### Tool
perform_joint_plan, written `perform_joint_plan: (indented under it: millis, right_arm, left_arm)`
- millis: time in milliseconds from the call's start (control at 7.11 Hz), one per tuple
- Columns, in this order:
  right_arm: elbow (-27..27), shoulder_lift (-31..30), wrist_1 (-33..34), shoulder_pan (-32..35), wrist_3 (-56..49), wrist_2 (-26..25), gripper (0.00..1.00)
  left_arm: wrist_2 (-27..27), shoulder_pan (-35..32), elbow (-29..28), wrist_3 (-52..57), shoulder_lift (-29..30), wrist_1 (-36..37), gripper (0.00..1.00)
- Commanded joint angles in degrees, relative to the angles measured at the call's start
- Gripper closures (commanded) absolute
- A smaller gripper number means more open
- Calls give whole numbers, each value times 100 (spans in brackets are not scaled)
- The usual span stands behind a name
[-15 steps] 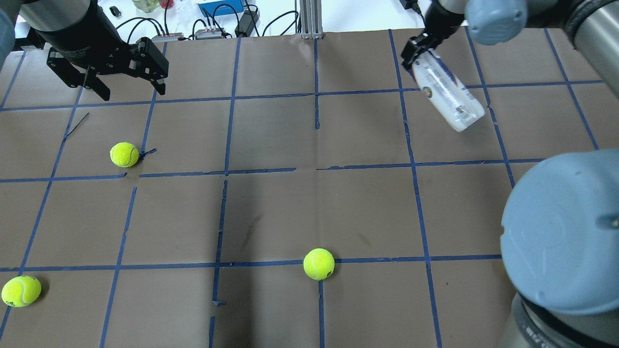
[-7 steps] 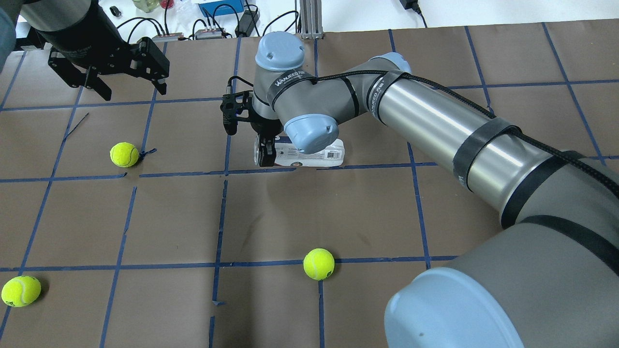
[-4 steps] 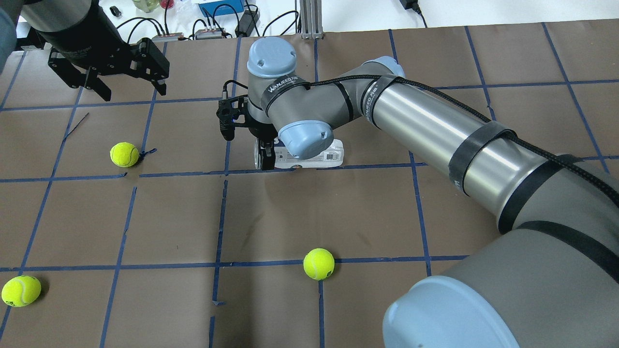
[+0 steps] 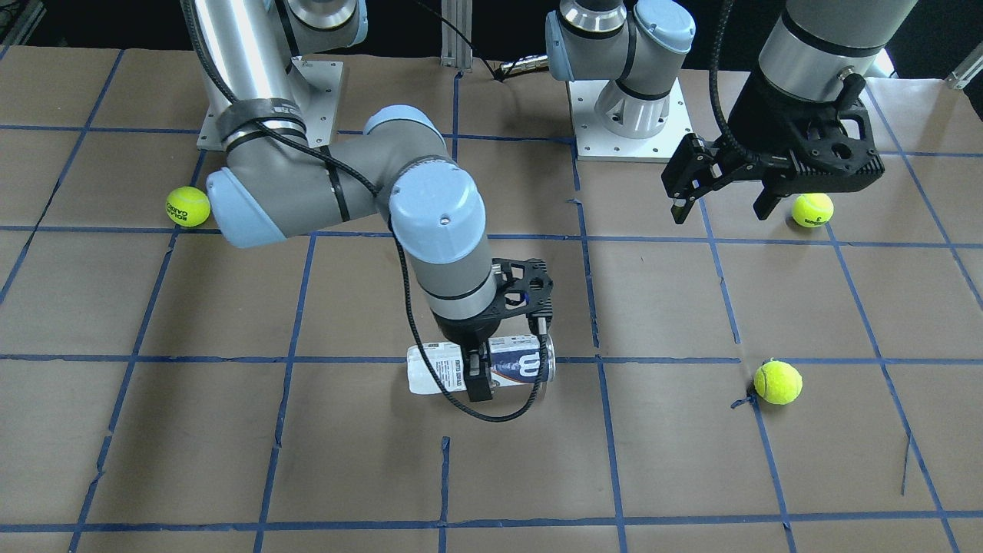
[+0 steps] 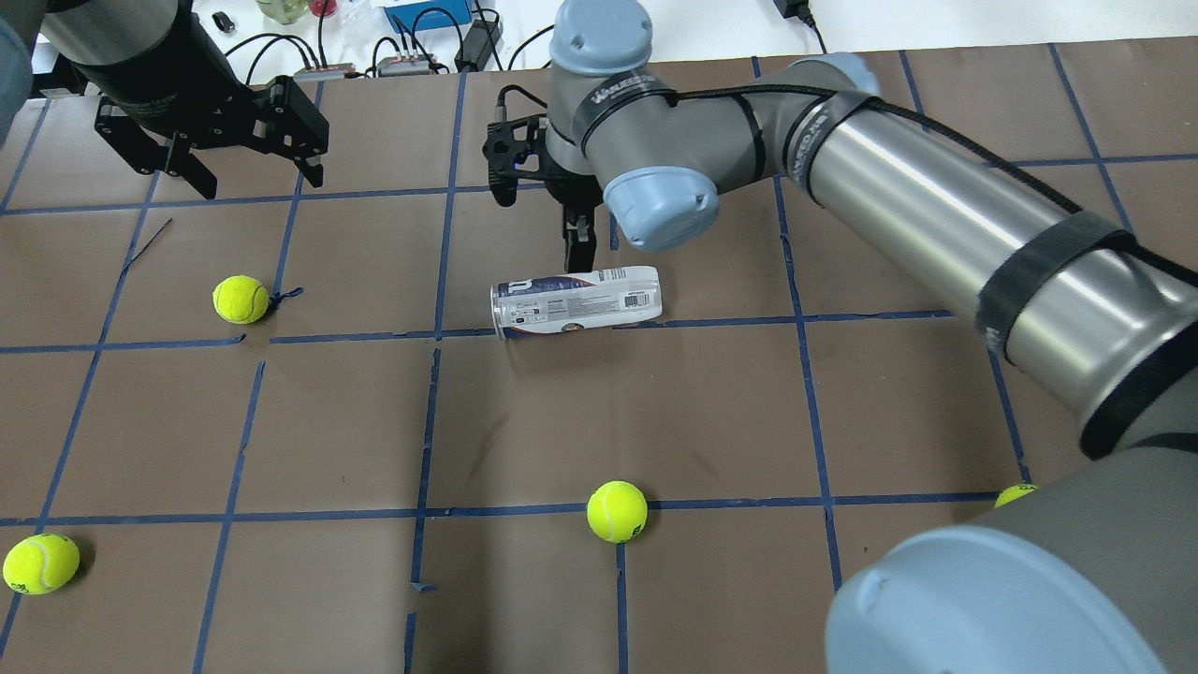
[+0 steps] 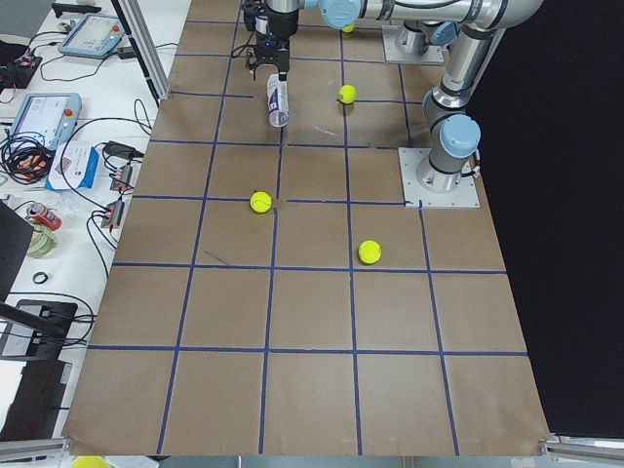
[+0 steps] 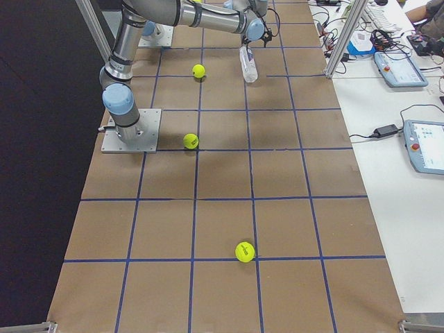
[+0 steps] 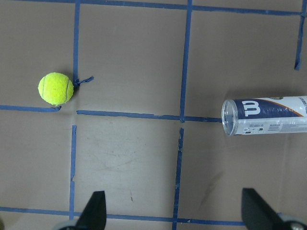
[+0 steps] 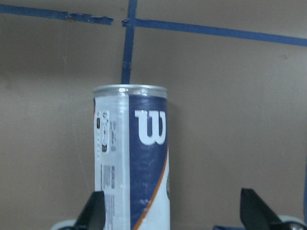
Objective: Lift up tennis ball bucket
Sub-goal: 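Lay the can down on its side and open the right gripper, then raise the right gripper away from the can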
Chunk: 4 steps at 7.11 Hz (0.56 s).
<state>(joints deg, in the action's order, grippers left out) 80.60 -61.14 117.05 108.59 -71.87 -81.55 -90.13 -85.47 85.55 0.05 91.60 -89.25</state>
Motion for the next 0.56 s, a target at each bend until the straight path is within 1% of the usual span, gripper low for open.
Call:
perform_joint_plan:
  millis: [0, 141, 281, 422]
  right_arm:
    - [0, -834, -847, -1099, 6, 52, 0]
    - [9, -1195, -1207, -1356, 145, -9, 0]
    - [26, -1547, -1750, -1375, 416, -149, 0]
    - [52, -1890, -2504, -1445, 1019, -194, 0]
  left_arm:
    - [66, -4, 49, -49, -2, -196, 0]
    - [127, -4, 101, -31, -2, -198, 0]
    - [180, 4, 110, 38, -2, -224, 0]
    - [302, -4, 119, 39, -2, -276, 0]
